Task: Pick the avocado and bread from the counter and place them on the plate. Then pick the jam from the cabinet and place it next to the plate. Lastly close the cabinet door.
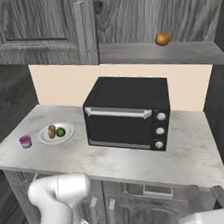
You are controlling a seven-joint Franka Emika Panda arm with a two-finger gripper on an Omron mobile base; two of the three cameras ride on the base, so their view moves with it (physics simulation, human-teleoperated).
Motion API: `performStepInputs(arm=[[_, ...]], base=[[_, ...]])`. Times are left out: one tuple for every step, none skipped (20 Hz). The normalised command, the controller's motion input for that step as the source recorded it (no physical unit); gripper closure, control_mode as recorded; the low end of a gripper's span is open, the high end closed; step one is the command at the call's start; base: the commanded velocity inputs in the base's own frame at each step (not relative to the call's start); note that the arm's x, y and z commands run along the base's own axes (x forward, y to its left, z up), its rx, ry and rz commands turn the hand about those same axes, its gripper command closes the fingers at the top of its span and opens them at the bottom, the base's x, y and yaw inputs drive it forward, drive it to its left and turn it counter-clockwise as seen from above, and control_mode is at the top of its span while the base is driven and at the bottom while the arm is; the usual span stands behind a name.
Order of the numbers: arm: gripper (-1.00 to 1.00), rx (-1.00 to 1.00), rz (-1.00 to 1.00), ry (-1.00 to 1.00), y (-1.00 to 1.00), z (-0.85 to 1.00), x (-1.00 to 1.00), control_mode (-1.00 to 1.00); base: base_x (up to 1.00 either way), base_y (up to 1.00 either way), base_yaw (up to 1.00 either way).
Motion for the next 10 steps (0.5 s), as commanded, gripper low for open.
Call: performStepInputs(arm=[[-1.00, 0.00, 0.00, 0.00, -0.15, 0.13, 0.00, -1.00], [-1.00, 0.00, 0.00, 0.00, -0.22, 0.18, 0.00, -1.00], [-1.00, 0.00, 0.00, 0.00, -0.29, 0.21, 0.00, -1.00], [-1.00, 0.03, 0.00, 0.00, -0.20, 0.22, 0.00, -1.00], [-1.00, 0.05, 0.00, 0.00, -0.04, 0.23, 0.02, -1.00], [-1.00, 0.09, 0.00, 0.00, 0.00, 0.20, 0.12, -1.00], [-1.00, 0.13, 0.00, 0.00, 0.00, 0.22, 0.14, -1.00], [-1.00, 0.17, 0.00, 0.00, 0.00, 0.20, 0.04, -1.00], [-1.00, 0.19, 0.03, 0.00, 0.00, 0.16, 0.12, -1.00], [-1.00, 0.23, 0.09, 0.00, 0.00, 0.12, 0.06, -1.00]], base=[[0.00, 0.00, 0.00], [0.00, 0.00, 0.00], [0.00, 0.00, 0.00], [0.00, 0.00, 0.00], [0.00, 0.00, 0.00], [0.00, 0.00, 0.00], [0.00, 0.00, 0.00], [0.00, 0.00, 0.00], [0.00, 0.00, 0.00], [0.00, 0.00, 0.00]])
